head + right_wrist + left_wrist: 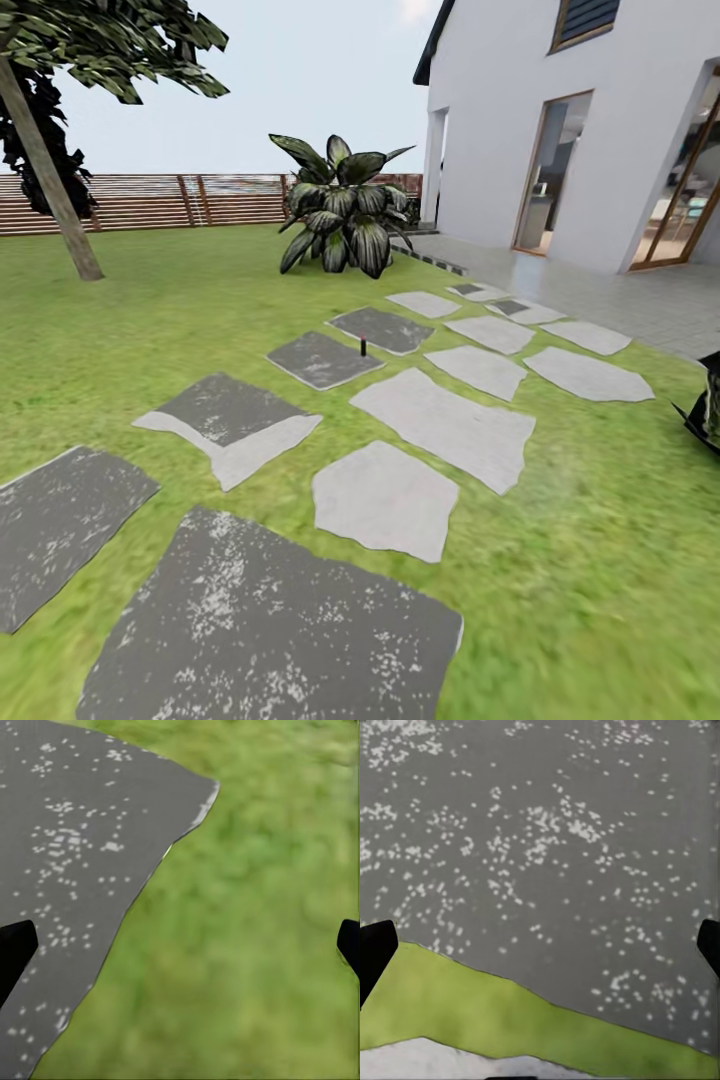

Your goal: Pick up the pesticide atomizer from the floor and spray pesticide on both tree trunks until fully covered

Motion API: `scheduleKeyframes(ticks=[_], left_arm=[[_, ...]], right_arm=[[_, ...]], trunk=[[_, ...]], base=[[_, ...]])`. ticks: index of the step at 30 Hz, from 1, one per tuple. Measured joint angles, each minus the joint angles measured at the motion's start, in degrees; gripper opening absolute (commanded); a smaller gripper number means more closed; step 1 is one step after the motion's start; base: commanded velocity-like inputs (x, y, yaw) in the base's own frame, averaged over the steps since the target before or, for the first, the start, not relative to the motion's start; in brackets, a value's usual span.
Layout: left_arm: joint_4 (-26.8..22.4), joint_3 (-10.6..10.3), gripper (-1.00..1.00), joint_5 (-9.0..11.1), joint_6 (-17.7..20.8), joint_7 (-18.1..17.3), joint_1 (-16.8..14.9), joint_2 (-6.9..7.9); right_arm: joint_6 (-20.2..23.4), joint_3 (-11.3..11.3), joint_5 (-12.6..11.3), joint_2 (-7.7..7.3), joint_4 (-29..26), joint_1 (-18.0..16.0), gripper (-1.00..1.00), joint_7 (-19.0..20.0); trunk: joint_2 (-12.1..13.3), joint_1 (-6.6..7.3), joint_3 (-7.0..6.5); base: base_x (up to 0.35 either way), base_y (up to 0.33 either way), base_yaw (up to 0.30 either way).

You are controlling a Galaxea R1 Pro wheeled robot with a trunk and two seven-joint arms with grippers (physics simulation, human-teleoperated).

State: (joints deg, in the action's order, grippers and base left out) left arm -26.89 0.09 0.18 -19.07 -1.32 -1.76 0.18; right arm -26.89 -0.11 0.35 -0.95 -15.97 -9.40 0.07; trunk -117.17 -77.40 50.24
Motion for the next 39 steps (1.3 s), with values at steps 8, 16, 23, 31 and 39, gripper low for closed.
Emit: scheduleKeyframes(ticks=[8,16,23,31,39], left_arm=[[0.01,0.00,1.00,0.00,0.00,0.00,0.00,0.01],[0.00,0.00,1.00,0.00,0.00,0.00,0.00,0.00],[0.00,0.00,1.00,0.00,0.00,0.00,0.00,0.00],[0.00,0.00,1.00,0.00,0.00,0.00,0.00,0.02],[0.00,0.00,1.00,0.00,0.00,0.00,0.00,0.00]], right_arm=[[-0.03,0.35,0.06,0.06,-0.13,0.00,1.00,0.19],[-0.14,0.39,0.19,0.07,-0.16,0.00,1.00,0.32],[-0.07,0.38,0.26,0.07,-0.11,0.00,1.00,0.41],[0.00,0.38,0.26,0.07,-0.03,0.00,1.00,0.45],[0.00,0.38,0.26,0.07,-0.02,0.00,1.00,0.45]], trunk=[[0.00,0.00,0.00],[0.00,0.00,0.00],[0.00,0.00,0.00],[0.00,0.00,0.00],[0.00,0.00,0.00]], base=[[0.335,-0.099,0.000],[0.335,-0.099,0.000],[0.331,-0.104,0.000],[0.315,-0.121,0.000],[0.311,-0.124,0.000]])
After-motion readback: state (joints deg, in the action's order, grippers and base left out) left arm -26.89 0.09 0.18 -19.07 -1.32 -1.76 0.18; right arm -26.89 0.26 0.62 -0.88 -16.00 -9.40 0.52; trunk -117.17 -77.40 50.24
